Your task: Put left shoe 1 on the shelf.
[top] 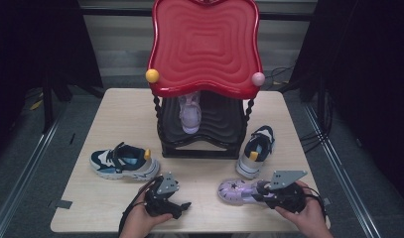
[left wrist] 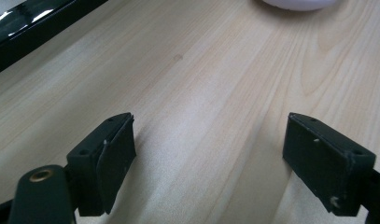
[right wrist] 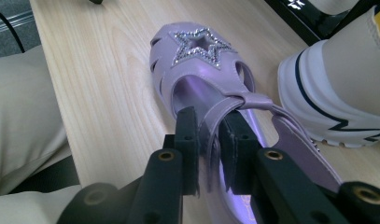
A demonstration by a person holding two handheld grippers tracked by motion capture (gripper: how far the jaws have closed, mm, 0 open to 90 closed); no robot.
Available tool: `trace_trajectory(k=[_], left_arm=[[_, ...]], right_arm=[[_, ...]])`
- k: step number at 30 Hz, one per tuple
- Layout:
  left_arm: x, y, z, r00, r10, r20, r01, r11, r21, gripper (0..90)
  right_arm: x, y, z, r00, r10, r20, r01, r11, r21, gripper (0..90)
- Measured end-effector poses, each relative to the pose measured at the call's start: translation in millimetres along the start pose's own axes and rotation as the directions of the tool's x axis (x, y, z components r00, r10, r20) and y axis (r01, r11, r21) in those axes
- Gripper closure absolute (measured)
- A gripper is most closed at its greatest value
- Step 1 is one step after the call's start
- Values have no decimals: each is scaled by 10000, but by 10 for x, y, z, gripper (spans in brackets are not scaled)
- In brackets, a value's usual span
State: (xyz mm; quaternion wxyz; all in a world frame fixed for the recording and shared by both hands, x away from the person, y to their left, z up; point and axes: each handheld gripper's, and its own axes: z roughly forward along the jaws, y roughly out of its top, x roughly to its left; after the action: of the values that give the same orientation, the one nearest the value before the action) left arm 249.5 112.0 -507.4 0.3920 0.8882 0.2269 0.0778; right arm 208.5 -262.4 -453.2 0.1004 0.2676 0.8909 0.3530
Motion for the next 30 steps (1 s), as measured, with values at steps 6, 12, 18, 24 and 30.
trace_trajectory(k=[6, 12, 18, 24, 30], left_arm=[[0, 0, 0, 10000, 0, -2, 0, 10000, -1, 165], [0, 1, 2, 10000, 0, 1, 0, 10000, -27, 165], [6, 5, 3, 10000, 67, -20, -67, 10000, 22, 165], [7, 7, 5, 10000, 53, -18, -53, 10000, 24, 165], [8, 8, 6, 10000, 57, -16, -57, 10000, 25, 165]], right_arm=[[-9, -46, -82, 9999, 155, 2, -155, 9999, -61, 642], [-100, -106, -298, 9985, 485, 251, -479, 9985, -276, 602], [-289, -152, -514, 9919, 915, 880, -867, 9946, -572, 594], [-464, -254, -486, 9814, 1318, 1397, -1284, 9912, -334, 618], [-504, -284, -369, 9813, 1355, 1368, -1329, 9907, -277, 659]])
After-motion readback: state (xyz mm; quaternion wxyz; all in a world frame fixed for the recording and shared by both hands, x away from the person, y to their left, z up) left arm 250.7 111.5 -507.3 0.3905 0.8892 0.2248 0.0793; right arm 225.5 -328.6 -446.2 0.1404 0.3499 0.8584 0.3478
